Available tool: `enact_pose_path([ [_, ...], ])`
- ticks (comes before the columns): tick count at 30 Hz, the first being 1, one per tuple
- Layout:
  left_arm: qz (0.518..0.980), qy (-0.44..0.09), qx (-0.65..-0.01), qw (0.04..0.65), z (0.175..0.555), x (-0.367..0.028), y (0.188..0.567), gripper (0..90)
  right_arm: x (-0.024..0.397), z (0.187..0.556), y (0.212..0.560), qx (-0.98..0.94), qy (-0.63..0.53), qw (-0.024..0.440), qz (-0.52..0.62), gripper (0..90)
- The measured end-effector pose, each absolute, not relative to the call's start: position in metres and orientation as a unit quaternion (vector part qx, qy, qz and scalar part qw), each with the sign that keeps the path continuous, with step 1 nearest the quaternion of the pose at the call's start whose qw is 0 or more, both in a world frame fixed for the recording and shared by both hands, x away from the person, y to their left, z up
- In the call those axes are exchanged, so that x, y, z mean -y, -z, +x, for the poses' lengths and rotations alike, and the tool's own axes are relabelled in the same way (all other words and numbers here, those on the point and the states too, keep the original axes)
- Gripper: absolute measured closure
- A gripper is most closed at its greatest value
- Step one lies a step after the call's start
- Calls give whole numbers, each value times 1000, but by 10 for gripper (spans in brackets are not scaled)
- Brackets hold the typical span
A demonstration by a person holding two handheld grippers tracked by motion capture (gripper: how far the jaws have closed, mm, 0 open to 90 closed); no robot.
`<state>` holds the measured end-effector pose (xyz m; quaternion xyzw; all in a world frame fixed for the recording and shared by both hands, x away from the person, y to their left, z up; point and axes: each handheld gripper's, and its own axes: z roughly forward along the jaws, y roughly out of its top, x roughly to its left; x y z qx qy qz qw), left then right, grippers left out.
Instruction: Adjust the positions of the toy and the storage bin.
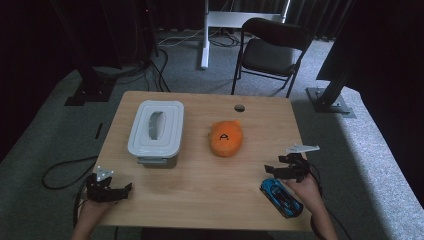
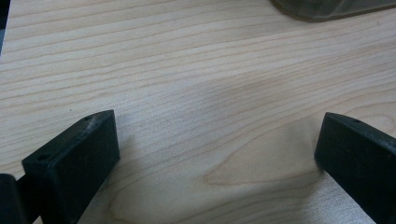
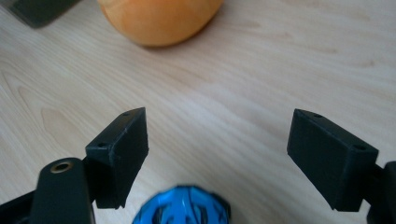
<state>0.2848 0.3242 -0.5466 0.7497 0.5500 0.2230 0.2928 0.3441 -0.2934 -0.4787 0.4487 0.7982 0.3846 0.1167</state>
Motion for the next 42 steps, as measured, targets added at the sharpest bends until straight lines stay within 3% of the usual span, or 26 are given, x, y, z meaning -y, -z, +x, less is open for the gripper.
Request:
enact_pose_path([
  [15, 750, -223, -550, 293, 285, -324, 547, 3, 258, 380, 462, -800, -411, 117, 421, 221],
  [27, 750, -223, -550, 293, 285, -324, 547, 3, 223, 402, 467, -813, -405, 90, 409, 254],
  [42, 751, -222, -548, 294, 285, -325, 547, 3, 192, 411, 478, -820, -383, 89, 417, 302],
])
